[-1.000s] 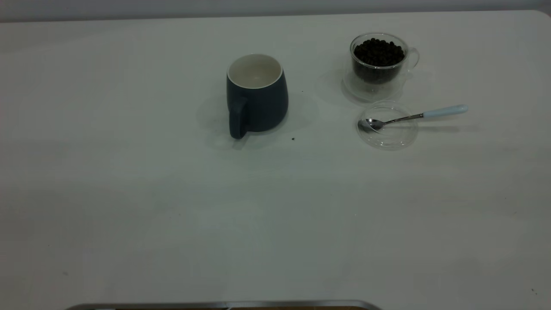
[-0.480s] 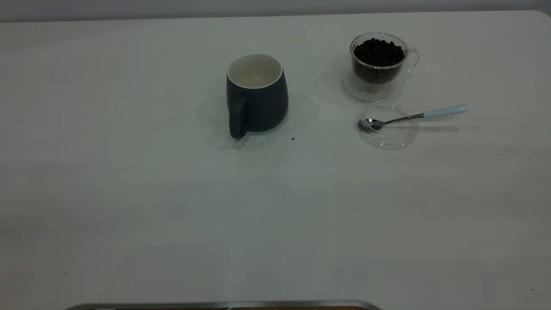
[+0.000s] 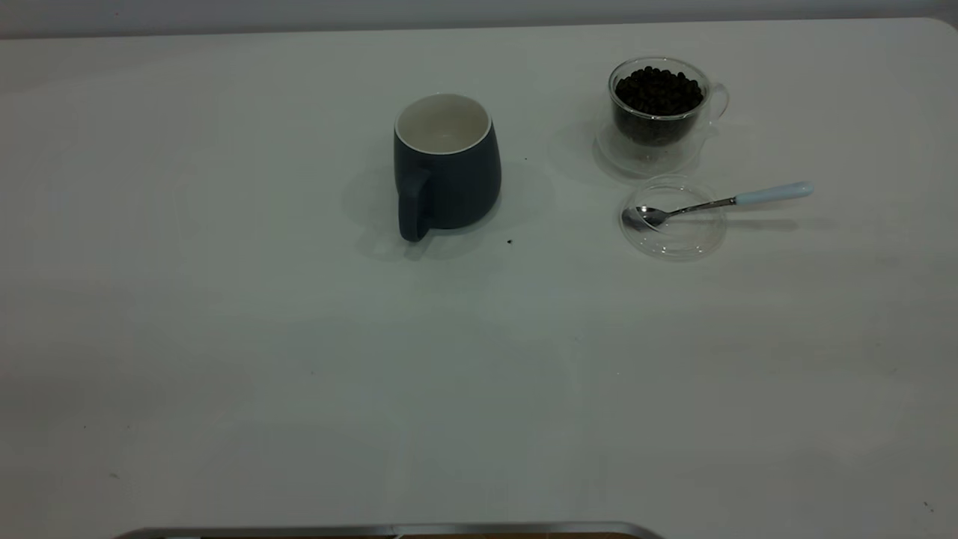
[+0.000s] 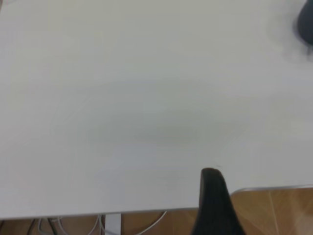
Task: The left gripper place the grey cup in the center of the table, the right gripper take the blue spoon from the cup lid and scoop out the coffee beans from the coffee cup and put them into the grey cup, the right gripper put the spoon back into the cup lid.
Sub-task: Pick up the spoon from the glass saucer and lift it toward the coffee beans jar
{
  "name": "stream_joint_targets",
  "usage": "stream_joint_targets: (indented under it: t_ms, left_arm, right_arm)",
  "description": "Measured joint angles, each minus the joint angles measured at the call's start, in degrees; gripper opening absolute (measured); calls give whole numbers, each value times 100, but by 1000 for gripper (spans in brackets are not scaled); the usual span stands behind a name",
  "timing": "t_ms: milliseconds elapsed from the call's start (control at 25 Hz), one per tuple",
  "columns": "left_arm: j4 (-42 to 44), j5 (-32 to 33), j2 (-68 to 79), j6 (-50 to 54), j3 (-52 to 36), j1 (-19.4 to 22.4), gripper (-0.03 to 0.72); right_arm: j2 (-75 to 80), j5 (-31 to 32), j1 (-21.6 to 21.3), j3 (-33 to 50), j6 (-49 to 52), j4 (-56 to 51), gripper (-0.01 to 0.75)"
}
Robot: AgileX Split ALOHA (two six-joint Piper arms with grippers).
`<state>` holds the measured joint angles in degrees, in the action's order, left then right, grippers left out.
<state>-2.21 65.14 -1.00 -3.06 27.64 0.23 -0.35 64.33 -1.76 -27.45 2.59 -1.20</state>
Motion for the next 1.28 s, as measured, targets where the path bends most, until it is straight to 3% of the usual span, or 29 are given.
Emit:
stream_joint_targets:
  t_ms: [240, 1280]
  left_arm:
    - [0, 0, 0, 0, 0, -346, 566]
    - [0, 0, 0, -6, 0, -355, 566]
  right_arm:
    - [0, 0, 0, 0, 0, -6, 548]
    - [23, -6, 0, 0, -26, -260, 548]
